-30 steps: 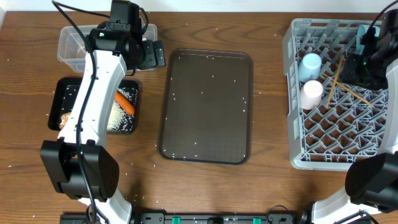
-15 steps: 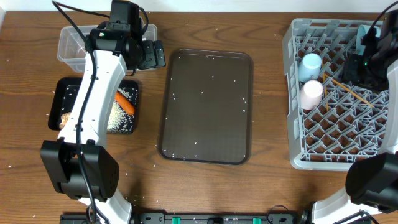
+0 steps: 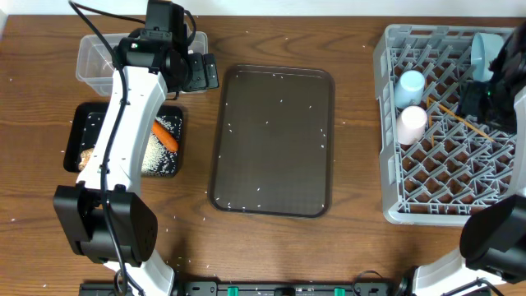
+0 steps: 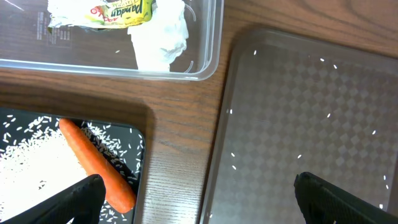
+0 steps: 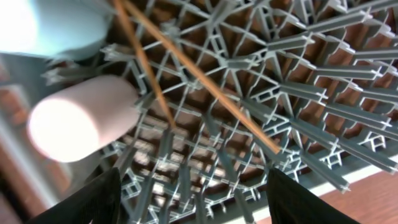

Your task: Sort waste into correct bins and load items into the dishwasher rack

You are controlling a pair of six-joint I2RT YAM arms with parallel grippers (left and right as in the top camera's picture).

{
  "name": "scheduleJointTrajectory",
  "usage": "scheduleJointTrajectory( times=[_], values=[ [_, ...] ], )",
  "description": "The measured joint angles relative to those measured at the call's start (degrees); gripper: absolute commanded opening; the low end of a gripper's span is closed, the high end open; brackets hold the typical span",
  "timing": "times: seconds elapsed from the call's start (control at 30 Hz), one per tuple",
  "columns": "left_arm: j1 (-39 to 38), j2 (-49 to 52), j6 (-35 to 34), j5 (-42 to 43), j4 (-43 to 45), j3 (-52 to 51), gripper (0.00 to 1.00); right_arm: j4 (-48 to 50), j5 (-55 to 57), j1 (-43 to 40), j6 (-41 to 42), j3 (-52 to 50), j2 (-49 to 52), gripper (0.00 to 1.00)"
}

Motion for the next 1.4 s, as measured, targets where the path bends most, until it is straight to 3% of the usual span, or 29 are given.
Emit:
scheduleJointTrajectory(
  times=[0.1,0.37,0.5,0.9,1.03,1.4],
  values=[
    [0.0,0.0,0.0,0.0,0.0,0.0,0.98,3.4,0.2,-1.7,0.8,-3.8,0.0,0.56],
    [0.0,0.0,0.0,0.0,0.0,0.0,0.98,10.7,-0.9,-6.0,2.5,-8.4,0.2,0.58],
    [0.0,0.0,0.0,0.0,0.0,0.0,0.98,11.4,-1.7,-7.3,2.6,-10.5,0.2,0.54],
    [0.0,0.0,0.0,0.0,0.0,0.0,0.98,13.2,-6.2,-7.8,0.8,-13.0,0.4,0.19],
    [0.0,0.0,0.0,0.0,0.0,0.0,0.98,13.6,-5.6,-7.8,0.6,-13.0,0.4,0.01],
    [0.0,0.0,0.0,0.0,0.0,0.0,0.98,13.6,-8.8,-7.8,-0.6,-12.9,0.4,0.01]
  ],
)
